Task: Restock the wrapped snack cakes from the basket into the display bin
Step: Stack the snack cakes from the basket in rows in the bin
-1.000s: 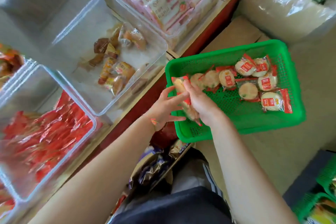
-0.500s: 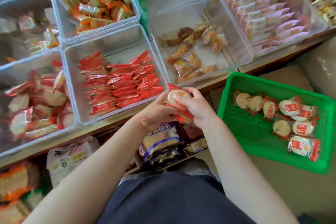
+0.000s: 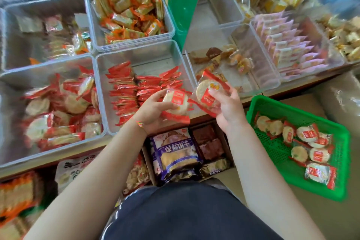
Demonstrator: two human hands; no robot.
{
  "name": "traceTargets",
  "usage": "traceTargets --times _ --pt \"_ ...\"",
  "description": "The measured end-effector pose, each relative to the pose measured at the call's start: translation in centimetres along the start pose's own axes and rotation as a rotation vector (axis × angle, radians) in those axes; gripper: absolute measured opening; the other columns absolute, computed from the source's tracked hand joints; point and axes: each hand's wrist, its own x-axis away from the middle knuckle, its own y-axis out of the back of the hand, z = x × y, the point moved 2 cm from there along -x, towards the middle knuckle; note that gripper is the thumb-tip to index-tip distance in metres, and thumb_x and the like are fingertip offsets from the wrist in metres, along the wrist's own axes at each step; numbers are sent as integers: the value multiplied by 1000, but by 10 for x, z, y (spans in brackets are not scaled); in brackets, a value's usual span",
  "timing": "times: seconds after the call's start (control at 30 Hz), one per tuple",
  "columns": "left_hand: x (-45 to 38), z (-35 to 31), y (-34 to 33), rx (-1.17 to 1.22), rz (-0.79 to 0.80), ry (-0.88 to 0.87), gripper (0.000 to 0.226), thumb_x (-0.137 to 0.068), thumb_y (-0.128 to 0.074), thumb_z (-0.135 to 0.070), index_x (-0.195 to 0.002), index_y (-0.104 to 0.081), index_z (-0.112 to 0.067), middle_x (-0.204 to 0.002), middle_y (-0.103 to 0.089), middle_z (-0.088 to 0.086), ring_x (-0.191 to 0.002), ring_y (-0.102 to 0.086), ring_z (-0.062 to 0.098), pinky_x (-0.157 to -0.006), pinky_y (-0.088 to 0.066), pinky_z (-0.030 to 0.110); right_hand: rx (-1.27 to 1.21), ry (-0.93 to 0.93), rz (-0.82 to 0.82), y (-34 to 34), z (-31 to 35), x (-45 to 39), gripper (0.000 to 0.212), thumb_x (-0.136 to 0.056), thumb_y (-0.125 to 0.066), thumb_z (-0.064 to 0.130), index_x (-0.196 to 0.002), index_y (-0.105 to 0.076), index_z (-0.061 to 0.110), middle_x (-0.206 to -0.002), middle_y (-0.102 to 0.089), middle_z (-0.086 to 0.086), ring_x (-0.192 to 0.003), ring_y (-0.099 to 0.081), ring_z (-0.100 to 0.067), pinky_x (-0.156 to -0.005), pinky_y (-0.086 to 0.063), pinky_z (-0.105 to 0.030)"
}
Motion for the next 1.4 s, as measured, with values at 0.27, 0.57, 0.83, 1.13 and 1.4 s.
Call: traceTargets --times 0.27,0.57,0.83,1.13,1.4 --pt "-7 -29 54 23 -178 -71 32 -84 -71 -19 -114 -64 -10 -97 -72 12 -82 -70 26 -62 -55 33 187 -104 128 -40 -21 -23 43 -78 -77 22 -118 -61 20 -102 -75 -5 -93 -73 -22 -75 -59 -38" --pt "-19 -69 102 -223 -334 -67 17 -92 -63 -28 -105 -61 -16 -92 -70 7 -71 -68 18 -53 -54 32 501 4 137 -94 -17 -64 46 -66 -79 29 -105 -61 15 -100 -72 -10 -89 -72 -26 -75 -60 -42" --pt "-31 -106 107 -855 -534 -286 42 -66 -82 -10 -104 -67 -17 -97 -68 7 -87 -67 26 -75 -56 36 563 191 114 -127 4 -103 37 -74 -75 6 -105 -63 21 -99 -71 -2 -93 -70 -19 -84 -59 -43" --pt "-80 -141 83 -1323 -571 -758 26 -83 -68 -33 -105 -73 -19 -96 -68 5 -97 -57 29 -76 -41 32 923 492 12 -143 20 -132 22 -79 -78 21 -97 -65 17 -90 -67 4 -77 -60 -9 -67 -47 -13" --pt "-143 -95 77 -1823 -313 -296 29 -91 -54 -9 -113 -67 -21 -107 -65 10 -104 -62 34 -80 -50 39 1196 679 93 -154 20 -134 29 -85 -66 11 -111 -55 16 -97 -64 1 -87 -61 -19 -74 -50 -32"
